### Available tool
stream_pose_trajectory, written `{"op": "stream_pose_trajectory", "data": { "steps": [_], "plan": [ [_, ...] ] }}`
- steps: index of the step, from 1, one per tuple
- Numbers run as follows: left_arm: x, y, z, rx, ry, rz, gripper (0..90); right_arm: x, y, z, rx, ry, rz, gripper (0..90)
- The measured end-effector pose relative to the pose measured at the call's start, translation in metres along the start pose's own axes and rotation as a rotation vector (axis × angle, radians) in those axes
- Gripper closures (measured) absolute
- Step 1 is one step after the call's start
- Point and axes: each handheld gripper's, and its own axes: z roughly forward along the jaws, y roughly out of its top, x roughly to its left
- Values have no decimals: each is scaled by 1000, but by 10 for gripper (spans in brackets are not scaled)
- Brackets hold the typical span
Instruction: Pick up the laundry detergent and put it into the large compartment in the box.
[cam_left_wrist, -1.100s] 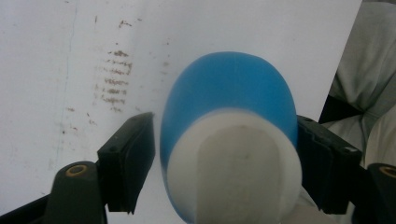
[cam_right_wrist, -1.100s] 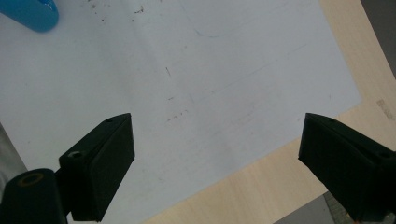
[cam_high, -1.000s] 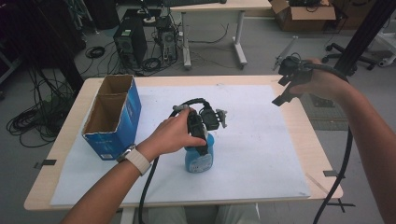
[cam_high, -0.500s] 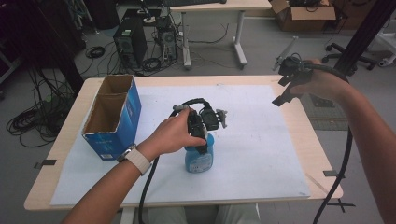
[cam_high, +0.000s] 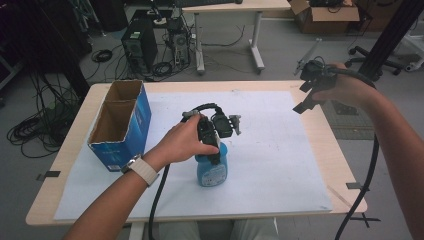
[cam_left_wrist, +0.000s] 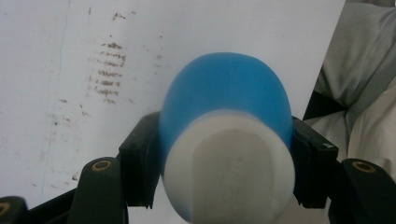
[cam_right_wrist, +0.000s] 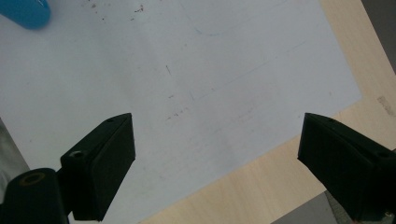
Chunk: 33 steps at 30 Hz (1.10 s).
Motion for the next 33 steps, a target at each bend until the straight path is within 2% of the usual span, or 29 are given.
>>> {"op": "stream_pose_trajectory", "data": {
  "steps": [5, 8, 10, 12, 13, 15, 16, 18, 19, 20, 26, 28, 33],
  "plan": [
    [-1, 1, -11, 8, 25, -15, 377, 1, 0, 0, -1, 1, -3, 109],
    [-1, 1, -23, -3, 20, -49, 377, 3, 1, -1, -1, 2, 0, 110],
    [0, 0, -38, -20, 16, -93, 377, 3, 1, -1, -1, 1, -7, 111],
    [0, 0, -52, -25, 20, -121, 377, 4, 1, -1, -2, 2, -7, 111],
    [0, 0, -52, -25, 20, -121, 377, 4, 1, -1, -2, 2, -7, 111],
    [2, 1, -71, -20, 34, -152, 377, 5, 1, -1, -4, 3, -7, 111],
    [2, 1, -71, -20, 34, -152, 377, 5, 1, -1, -4, 3, -7, 111],
    [2, 2, -87, -16, 54, -191, 376, 6, 2, -1, -4, 3, -11, 112],
    [2, 2, -87, -16, 54, -191, 377, 6, 2, -1, -4, 3, -11, 112],
    [4, 3, -99, -10, 68, -217, 377, 7, 2, -1, -6, 3, -12, 112],
    [10, -1, -137, -23, 90, -322, 377, 9, 2, -3, -5, 2, -19, 112],
    [11, -2, -142, -26, 96, -338, 376, 10, 2, -4, -6, 2, -23, 113],
    [19, -8, -168, -27, 121, -437, 377, 12, 1, -7, -10, 0, -29, 113]
  ]
}}
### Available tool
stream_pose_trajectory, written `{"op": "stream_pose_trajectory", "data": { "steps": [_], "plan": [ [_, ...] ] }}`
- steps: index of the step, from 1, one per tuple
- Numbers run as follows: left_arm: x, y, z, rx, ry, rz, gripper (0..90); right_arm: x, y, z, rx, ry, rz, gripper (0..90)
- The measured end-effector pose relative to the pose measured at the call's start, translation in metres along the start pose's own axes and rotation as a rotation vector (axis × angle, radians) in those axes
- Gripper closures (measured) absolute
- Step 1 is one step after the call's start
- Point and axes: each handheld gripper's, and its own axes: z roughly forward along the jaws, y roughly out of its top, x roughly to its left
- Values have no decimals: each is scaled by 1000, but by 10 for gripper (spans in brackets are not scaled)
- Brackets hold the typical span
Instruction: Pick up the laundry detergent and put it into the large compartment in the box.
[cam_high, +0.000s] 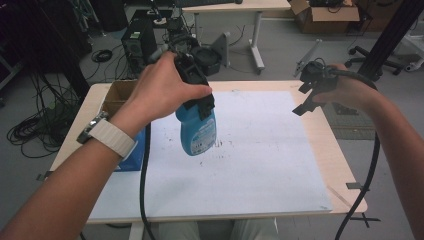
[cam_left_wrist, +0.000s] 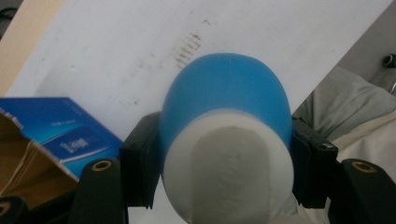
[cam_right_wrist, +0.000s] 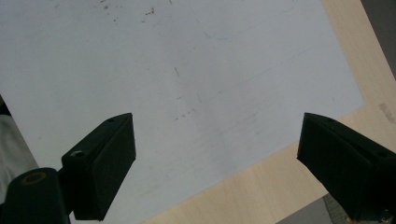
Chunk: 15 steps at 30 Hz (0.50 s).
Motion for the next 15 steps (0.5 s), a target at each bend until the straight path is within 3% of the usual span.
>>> {"op": "stream_pose_trajectory", "data": {
  "steps": [1, 2, 6, 7, 8, 10, 11, 12, 13, 15],
  "plan": [
    [6, 0, -8, 1, 10, -42, 377, 0, 0, 0, 1, -1, -3, 114],
    [6, 0, -8, 1, 10, -42, 377, 0, 0, 0, 1, -1, -3, 114],
    [20, -2, -28, 5, 43, -149, 377, 2, 1, -1, -1, -3, -7, 114],
    [20, -2, -28, 5, 43, -149, 377, 2, 2, -1, -1, -3, -10, 114],
    [26, -3, -34, 3, 50, -198, 377, 2, 2, -1, -4, -3, -12, 114],
    [33, -5, -41, 5, 54, -243, 377, 3, 2, 0, -2, -2, -12, 113],
    [33, -5, -41, 5, 54, -243, 377, 3, 2, 0, 0, -2, -13, 113],
    [42, -8, -48, -9, 55, -301, 377, 3, 2, 0, 0, -2, -14, 113],
    [42, -8, -48, -9, 55, -301, 377, 3, 3, 0, -3, -2, -15, 114],
    [54, -13, -55, -8, 62, -361, 377, 3, 3, 0, -6, -2, -21, 114]
  ]
}}
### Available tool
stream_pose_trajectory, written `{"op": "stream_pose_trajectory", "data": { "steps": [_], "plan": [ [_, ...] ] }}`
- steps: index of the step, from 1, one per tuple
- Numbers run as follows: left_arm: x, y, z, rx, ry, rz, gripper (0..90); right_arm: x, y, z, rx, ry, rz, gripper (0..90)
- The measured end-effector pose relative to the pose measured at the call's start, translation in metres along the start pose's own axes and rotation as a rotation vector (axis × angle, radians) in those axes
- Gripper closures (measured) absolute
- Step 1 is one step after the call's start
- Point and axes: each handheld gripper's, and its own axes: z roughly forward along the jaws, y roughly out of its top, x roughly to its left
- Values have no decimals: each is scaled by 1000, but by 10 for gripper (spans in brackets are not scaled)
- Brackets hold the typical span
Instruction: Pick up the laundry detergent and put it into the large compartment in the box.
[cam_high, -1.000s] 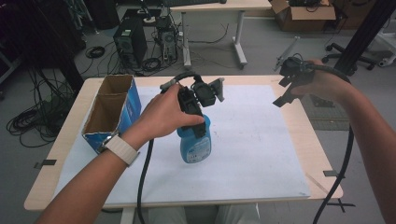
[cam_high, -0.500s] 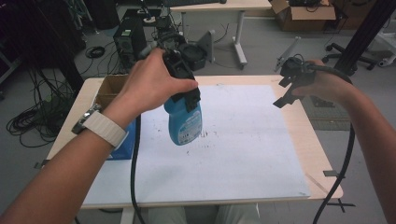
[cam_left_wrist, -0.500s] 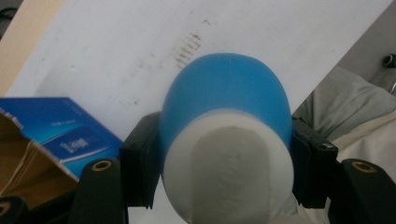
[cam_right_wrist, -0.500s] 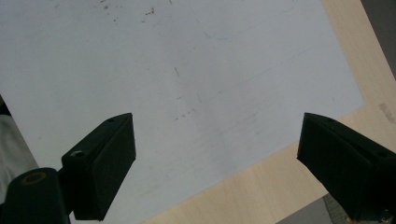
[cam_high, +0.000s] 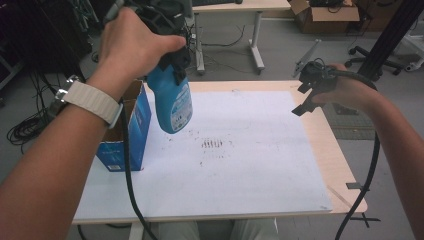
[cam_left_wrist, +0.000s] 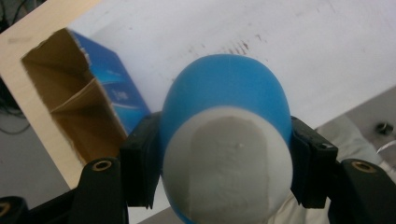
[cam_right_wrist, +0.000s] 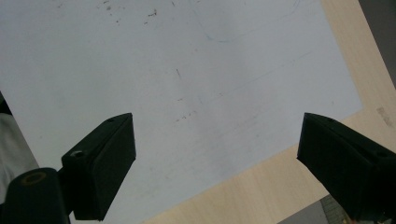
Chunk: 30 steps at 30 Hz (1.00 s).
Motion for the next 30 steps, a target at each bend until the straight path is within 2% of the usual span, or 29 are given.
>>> {"op": "stream_pose_trajectory", "data": {
  "steps": [4, 5, 9, 11, 13, 14, 16, 24, 30],
  "plan": [
    [18, -2, -5, 1, 31, -94, 378, 0, 0, 0, -3, 0, -2, 113],
    [18, -2, -5, 1, 31, -94, 377, 0, 0, 0, -3, 0, -3, 113],
    [37, -6, -9, 13, 66, -174, 377, -1, 0, 1, -4, 1, -7, 113],
    [40, -6, -10, 17, 67, -184, 377, -1, 0, 2, -3, 2, -4, 113],
    [51, -10, -12, 21, 83, -229, 377, -1, 0, 3, -3, 4, 0, 113],
    [51, -10, -12, 21, 83, -229, 378, -1, 0, 3, -3, 4, 0, 113],
    [61, -13, -13, 15, 99, -269, 378, -2, 0, 4, 1, 6, 5, 113],
    [86, -22, -7, 7, 149, -337, 378, -2, 0, 6, 4, 6, 5, 113],
    [100, -24, 4, -2, 175, -360, 378, -3, 1, 7, 8, 6, 11, 113]
  ]
}}
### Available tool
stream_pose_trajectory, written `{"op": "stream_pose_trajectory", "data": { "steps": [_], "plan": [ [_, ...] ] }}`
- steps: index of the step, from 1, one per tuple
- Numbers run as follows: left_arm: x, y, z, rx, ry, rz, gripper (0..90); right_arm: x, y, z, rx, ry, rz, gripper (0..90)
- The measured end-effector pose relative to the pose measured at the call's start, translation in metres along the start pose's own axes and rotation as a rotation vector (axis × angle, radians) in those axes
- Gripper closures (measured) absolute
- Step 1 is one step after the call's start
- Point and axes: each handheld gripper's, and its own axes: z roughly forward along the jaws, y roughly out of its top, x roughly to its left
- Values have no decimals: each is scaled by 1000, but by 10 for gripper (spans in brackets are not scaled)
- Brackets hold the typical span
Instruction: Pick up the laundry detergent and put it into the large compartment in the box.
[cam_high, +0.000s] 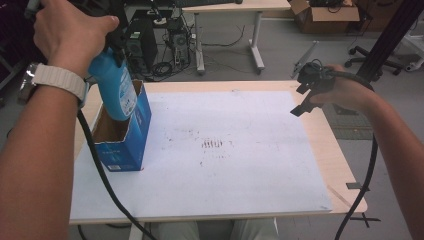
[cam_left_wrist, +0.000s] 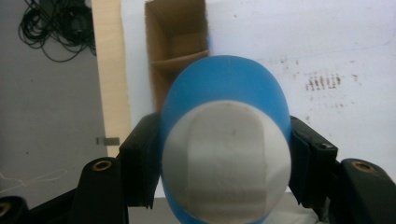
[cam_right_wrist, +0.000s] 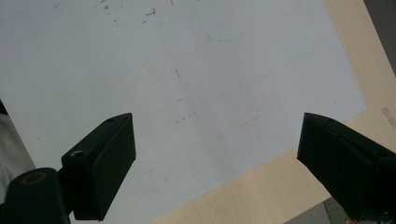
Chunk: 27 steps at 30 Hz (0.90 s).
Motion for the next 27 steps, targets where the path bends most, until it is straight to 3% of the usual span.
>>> {"op": "stream_pose_trajectory", "data": {
  "steps": [7, 16, 22, 27],
  "plan": [
    [8, 3, 20, 1, 42, -9, 378, -1, 0, 1, 9, -2, 4, 113],
    [23, -1, 50, -8, 32, -34, 378, -2, -1, 1, 8, -3, 12, 113],
    [26, -5, 66, -16, 44, -22, 378, -1, -1, -1, 0, -3, 15, 113],
    [27, -8, 82, -8, 26, -17, 378, 0, -2, -2, 0, -6, 16, 113]
  ]
}}
